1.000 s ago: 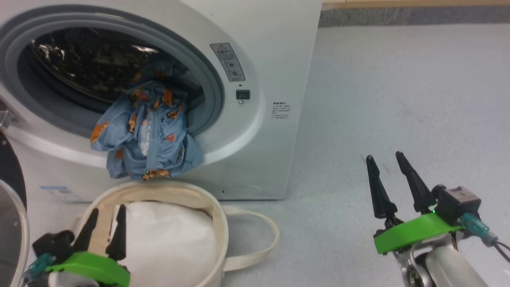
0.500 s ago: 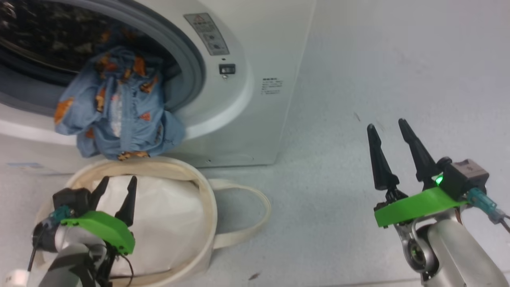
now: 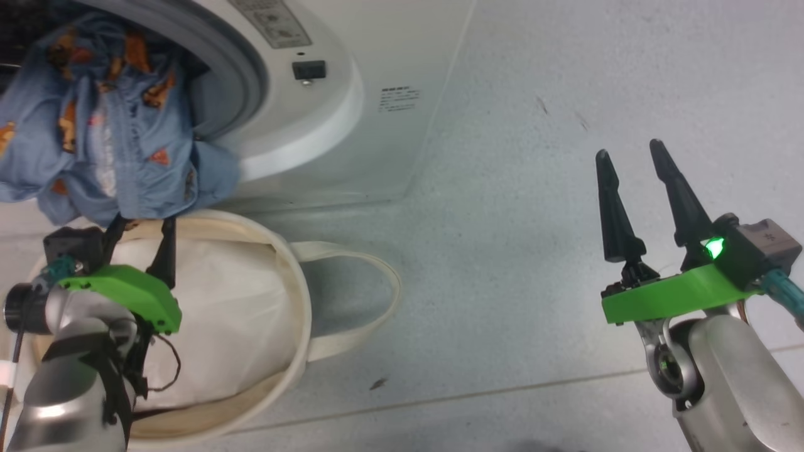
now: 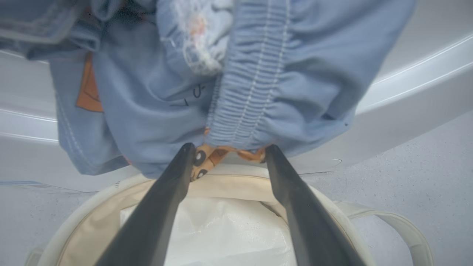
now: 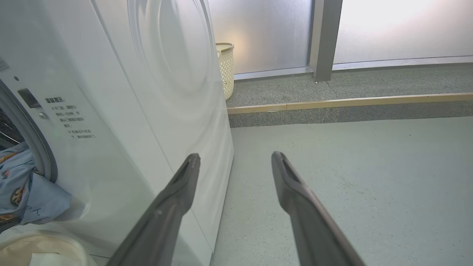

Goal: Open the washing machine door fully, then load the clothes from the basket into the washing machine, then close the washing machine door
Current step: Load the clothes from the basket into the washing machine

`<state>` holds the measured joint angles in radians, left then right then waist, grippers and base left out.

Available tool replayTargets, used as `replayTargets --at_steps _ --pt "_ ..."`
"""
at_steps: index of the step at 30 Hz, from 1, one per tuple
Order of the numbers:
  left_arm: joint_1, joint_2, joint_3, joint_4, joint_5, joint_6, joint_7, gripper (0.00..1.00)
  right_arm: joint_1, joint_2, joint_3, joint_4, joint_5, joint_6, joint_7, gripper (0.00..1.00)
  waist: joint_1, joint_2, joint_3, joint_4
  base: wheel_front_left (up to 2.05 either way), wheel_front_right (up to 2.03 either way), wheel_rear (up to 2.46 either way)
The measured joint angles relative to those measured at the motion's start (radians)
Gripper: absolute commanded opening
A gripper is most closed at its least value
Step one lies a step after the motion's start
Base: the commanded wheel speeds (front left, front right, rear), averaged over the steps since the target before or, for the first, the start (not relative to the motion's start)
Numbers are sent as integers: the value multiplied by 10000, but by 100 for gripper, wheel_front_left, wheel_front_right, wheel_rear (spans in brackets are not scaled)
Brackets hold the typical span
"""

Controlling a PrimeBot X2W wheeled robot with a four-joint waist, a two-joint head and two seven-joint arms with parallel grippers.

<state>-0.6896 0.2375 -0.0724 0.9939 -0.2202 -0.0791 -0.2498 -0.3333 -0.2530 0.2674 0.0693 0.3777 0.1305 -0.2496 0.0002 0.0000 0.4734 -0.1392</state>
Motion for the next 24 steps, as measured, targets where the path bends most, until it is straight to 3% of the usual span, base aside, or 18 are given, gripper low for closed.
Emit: replayTargets --at_steps 17,18,19,20,24 --pt "-789 81 1064 -25 165 174 0 100 -121 2 -272 -291 -167 0 0 100 -1 0 807 -333 0 0 0" --pt "-789 81 1064 -25 165 174 0 92 -121 2 -272 -291 -167 0 0 100 -1 0 807 -333 0 0 0" --pt "-789 61 1110 -40 165 169 0 61 -121 2 -272 -291 -167 0 0 100 -1 0 800 -324 0 0 0" --pt "-789 27 1166 -82 165 153 0 0 -121 2 -272 -291 -169 0 0 100 -1 0 788 -312 0 0 0" --pt "-786 -105 1333 -416 253 -40 0 0 -125 2 -263 -286 -169 0 0 100 -1 0 663 -235 0 0 0"
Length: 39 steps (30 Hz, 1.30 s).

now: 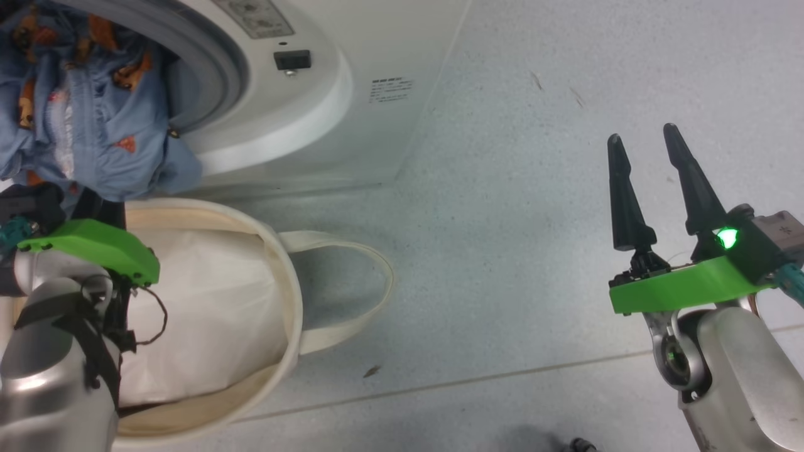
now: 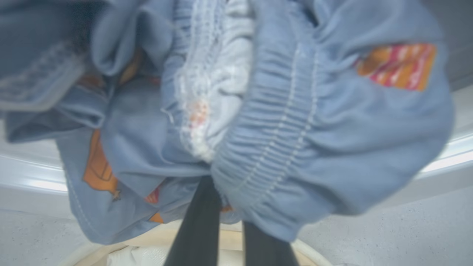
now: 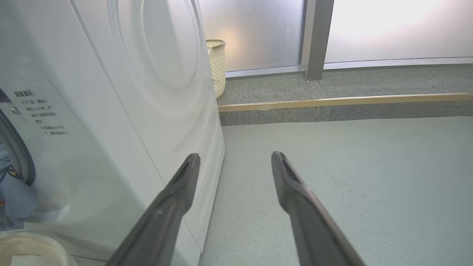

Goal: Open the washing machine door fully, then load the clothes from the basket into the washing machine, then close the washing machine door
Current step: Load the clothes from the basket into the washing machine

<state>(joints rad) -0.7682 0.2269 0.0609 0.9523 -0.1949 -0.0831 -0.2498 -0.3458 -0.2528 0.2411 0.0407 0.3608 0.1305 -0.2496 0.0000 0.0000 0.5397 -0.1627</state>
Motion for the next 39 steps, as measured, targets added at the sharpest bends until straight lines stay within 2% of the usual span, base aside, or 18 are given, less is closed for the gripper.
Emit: replayTargets --at_steps 9,17,21,26,39 --pt "662 -355 420 -936 61 -324 2 0 -7 79 263 213 35 0 0 100 -1 0 -701 181 0 0 0" --pt "1191 -334 667 -2151 173 -418 2 0 27 259 439 535 282 0 0 100 -3 0 -1616 263 0 0 0" --pt "1092 -226 633 -2242 171 -418 0 0 32 280 504 546 282 0 0 100 -2 0 -1708 145 0 0 0" --pt "190 -94 487 -1952 171 -418 0 0 58 209 502 543 280 0 0 100 0 0 -1534 -22 0 0 0" --pt "-2426 418 387 221 138 -420 0 0 215 -447 121 90 96 0 0 100 1 0 -526 -683 0 0 0"
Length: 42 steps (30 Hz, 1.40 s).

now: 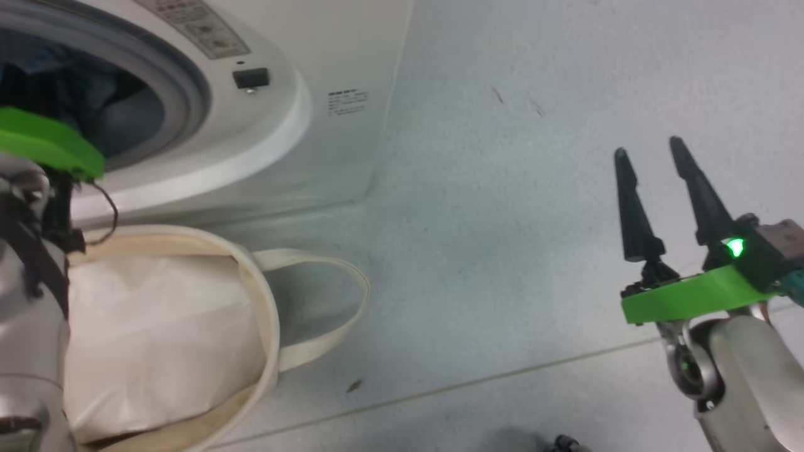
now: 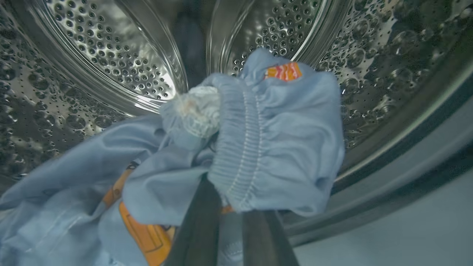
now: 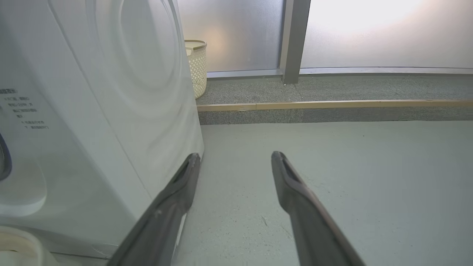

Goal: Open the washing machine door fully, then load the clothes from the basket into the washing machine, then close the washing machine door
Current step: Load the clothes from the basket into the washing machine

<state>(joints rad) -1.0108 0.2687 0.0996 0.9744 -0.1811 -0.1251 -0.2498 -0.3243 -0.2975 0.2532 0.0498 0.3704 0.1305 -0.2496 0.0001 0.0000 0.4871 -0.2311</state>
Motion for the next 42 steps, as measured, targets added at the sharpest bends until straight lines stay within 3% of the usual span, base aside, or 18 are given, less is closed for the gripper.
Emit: replayTargets --at_steps 10,15,17,19,20,21,26,30,37,42 --pt "-1004 288 4 322 42 2 0 0 306 -105 -529 -441 -165 0 0 100 1 0 759 -220 0 0 0" --pt "-1158 228 439 -1896 184 31 -59 0 461 -123 -681 -589 -180 0 0 100 -1 0 924 -222 0 0 0" --pt "-1221 146 612 -1933 255 107 -84 0 449 -121 -633 -591 -180 0 0 100 0 0 959 -206 0 0 0" --pt "-1185 113 619 -1764 326 107 -82 14 442 -119 -598 -598 -180 0 0 100 0 0 969 -206 0 0 0" --pt "-1143 75 662 -1526 382 107 -82 79 443 -119 -585 -602 -180 0 0 100 -1 0 973 -205 0 0 0" --pt "-1136 48 698 -1110 382 107 -82 100 443 -119 -579 -602 -180 0 0 100 -1 0 968 -206 0 0 0" --pt "-1281 -36 715 1281 399 121 -58 100 443 -117 -558 -570 -180 0 0 100 -1 0 880 -192 0 0 0" --pt "-1711 -75 506 2874 479 290 909 100 435 -115 -437 -520 -178 0 0 100 -1 0 688 -145 0 0 0" --pt "-1733 -146 424 3200 368 140 696 100 388 27 -88 -153 -79 0 0 100 -1 0 67 -123 0 0 0" --pt "-1095 -545 79 3210 378 58 146 100 335 169 19 153 121 0 0 100 -2 0 -439 74 0 0 0"
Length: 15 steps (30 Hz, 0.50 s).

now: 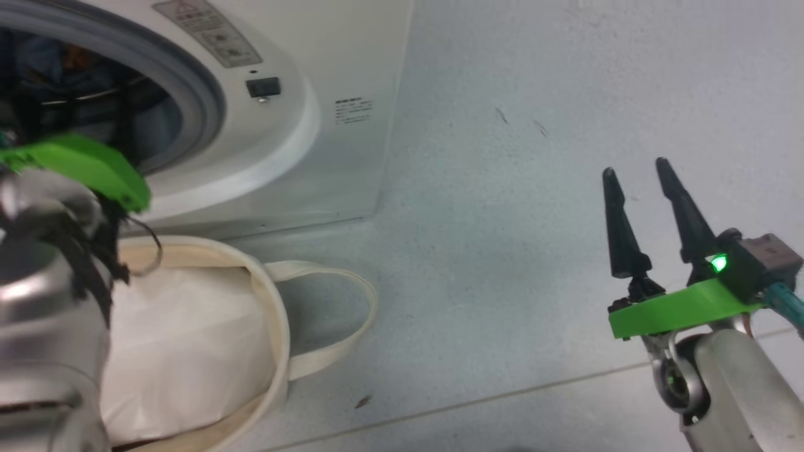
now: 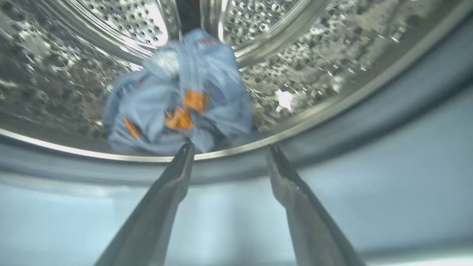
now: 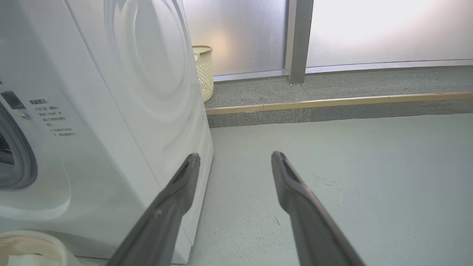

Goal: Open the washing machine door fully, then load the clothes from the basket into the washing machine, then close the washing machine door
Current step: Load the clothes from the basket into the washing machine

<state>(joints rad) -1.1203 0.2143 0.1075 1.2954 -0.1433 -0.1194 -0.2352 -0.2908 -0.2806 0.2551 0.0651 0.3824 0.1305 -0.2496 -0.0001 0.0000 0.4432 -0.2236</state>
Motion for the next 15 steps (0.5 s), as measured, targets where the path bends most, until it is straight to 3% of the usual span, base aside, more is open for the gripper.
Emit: replayTargets --at_steps 4,15 --pt "997 -282 -125 -506 -13 -54 -134 100 -137 188 211 221 144 0 0 100 0 0 -339 333 0 0 0" --pt "4469 -581 -654 -4376 -1195 -56 -146 100 -105 476 650 863 414 0 0 100 -1 0 -1743 1260 0 0 0"
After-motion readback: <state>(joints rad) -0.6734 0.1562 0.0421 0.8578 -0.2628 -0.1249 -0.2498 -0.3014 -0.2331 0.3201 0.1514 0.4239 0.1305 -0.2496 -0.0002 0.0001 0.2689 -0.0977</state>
